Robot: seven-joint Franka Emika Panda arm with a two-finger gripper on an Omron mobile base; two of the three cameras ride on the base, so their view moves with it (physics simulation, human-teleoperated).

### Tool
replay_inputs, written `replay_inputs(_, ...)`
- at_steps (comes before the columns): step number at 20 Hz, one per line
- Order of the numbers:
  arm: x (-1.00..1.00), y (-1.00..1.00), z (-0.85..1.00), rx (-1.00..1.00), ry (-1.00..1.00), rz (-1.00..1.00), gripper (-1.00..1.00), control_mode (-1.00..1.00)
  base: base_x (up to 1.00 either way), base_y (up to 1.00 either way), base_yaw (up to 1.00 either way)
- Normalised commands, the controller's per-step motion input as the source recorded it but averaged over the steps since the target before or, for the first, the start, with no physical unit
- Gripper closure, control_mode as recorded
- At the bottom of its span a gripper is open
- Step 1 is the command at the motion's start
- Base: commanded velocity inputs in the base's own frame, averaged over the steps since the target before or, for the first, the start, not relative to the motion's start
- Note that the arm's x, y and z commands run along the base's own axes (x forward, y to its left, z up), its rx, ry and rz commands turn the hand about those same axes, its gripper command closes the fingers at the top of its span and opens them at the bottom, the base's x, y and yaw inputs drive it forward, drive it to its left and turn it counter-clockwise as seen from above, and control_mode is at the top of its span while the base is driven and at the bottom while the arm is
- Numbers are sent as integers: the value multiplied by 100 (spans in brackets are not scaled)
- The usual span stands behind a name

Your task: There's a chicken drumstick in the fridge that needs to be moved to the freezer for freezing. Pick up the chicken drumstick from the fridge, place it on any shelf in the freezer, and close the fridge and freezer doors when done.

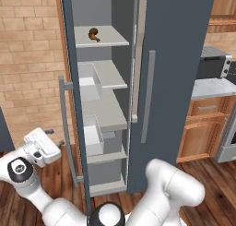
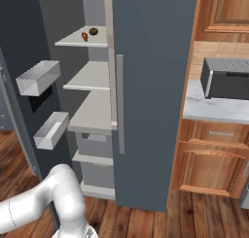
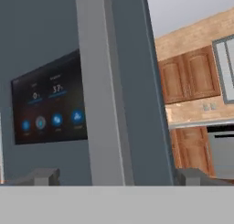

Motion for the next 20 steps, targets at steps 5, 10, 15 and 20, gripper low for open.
replay_inputs(5, 0, -5, 0, 0, 9, -23, -100, -100, 0, 0, 0)
replay_inputs(10, 0, 0, 0, 0, 9, -11, -100, -100, 0, 0, 0)
replay_inputs(15, 5, 0, 0, 0, 14, -6, -100, -100, 0, 0, 0)
replay_inputs(20, 15, -20, -2, 0, 10, -1, -100, -100, 0, 0, 0)
